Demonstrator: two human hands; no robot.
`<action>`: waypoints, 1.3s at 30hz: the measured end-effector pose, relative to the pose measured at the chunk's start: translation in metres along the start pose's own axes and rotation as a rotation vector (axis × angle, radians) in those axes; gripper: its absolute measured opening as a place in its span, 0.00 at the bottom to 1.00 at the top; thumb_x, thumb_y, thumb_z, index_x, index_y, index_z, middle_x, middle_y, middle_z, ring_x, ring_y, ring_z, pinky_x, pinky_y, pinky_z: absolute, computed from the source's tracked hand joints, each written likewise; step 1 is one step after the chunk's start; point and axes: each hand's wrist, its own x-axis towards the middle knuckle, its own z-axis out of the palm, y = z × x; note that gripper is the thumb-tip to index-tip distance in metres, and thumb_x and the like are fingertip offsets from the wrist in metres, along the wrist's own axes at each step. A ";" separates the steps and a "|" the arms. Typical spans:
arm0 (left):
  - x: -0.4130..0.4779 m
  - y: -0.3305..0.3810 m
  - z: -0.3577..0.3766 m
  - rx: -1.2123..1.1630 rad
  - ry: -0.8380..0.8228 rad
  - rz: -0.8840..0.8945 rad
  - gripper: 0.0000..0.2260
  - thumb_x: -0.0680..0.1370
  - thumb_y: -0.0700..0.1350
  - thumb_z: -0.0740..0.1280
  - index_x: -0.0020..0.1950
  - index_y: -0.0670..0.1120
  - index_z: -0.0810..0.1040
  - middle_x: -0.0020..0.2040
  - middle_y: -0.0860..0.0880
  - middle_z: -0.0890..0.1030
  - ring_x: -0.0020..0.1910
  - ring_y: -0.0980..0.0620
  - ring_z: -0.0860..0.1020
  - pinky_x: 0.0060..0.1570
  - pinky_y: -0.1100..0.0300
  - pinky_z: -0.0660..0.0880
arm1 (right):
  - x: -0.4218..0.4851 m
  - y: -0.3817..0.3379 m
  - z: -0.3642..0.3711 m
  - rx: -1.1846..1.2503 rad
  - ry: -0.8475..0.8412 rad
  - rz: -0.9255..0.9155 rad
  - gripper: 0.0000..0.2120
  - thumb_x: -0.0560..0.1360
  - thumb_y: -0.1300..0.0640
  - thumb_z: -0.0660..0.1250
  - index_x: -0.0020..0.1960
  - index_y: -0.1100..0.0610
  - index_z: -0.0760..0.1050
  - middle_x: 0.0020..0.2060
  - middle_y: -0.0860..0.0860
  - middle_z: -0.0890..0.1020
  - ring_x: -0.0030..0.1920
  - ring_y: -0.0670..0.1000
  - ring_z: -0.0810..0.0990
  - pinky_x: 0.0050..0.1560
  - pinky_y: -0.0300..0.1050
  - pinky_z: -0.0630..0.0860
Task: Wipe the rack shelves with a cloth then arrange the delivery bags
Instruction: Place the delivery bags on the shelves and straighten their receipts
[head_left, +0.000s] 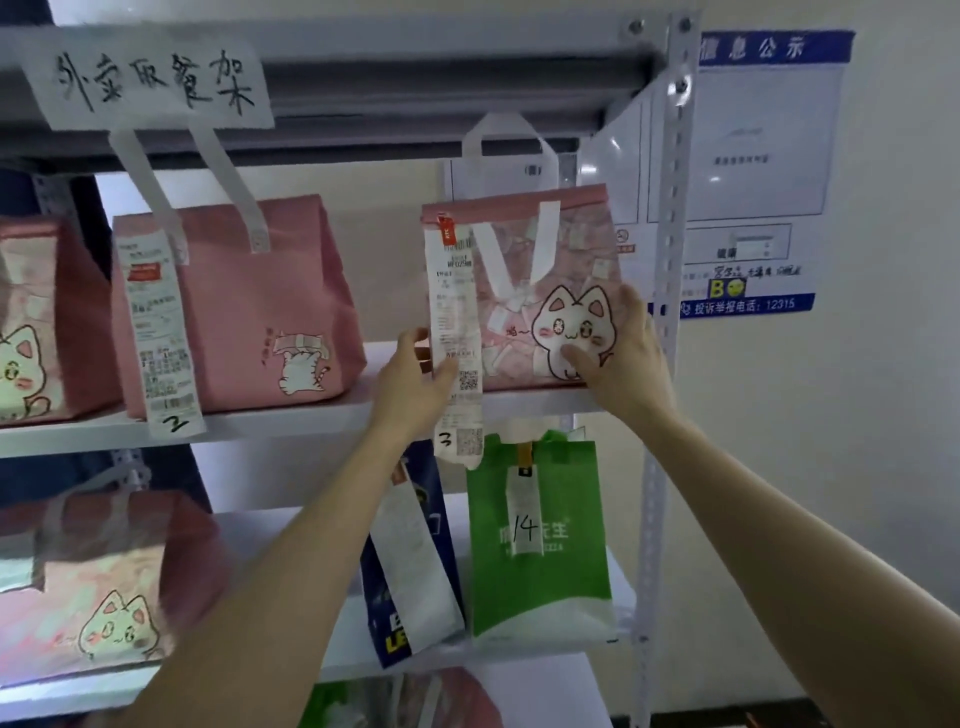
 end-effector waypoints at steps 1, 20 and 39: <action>0.000 0.000 0.002 0.000 0.010 -0.001 0.23 0.85 0.50 0.69 0.78 0.48 0.68 0.69 0.51 0.83 0.62 0.51 0.83 0.64 0.46 0.82 | 0.004 0.001 0.001 0.039 -0.022 0.049 0.50 0.73 0.39 0.77 0.83 0.46 0.48 0.79 0.52 0.66 0.76 0.58 0.70 0.71 0.61 0.70; -0.028 -0.032 -0.036 0.054 0.265 -0.040 0.26 0.84 0.48 0.70 0.81 0.47 0.66 0.70 0.49 0.81 0.67 0.48 0.80 0.69 0.43 0.78 | -0.017 -0.035 0.050 0.125 -0.182 -0.027 0.46 0.72 0.46 0.79 0.81 0.52 0.56 0.75 0.49 0.72 0.72 0.55 0.73 0.71 0.60 0.74; -0.165 -0.126 -0.072 0.465 -0.091 -0.109 0.15 0.83 0.47 0.70 0.69 0.47 0.79 0.65 0.49 0.80 0.58 0.51 0.82 0.61 0.48 0.81 | -0.201 -0.009 0.068 -0.024 -0.580 -0.232 0.22 0.81 0.45 0.68 0.73 0.48 0.71 0.67 0.44 0.76 0.61 0.45 0.77 0.64 0.45 0.76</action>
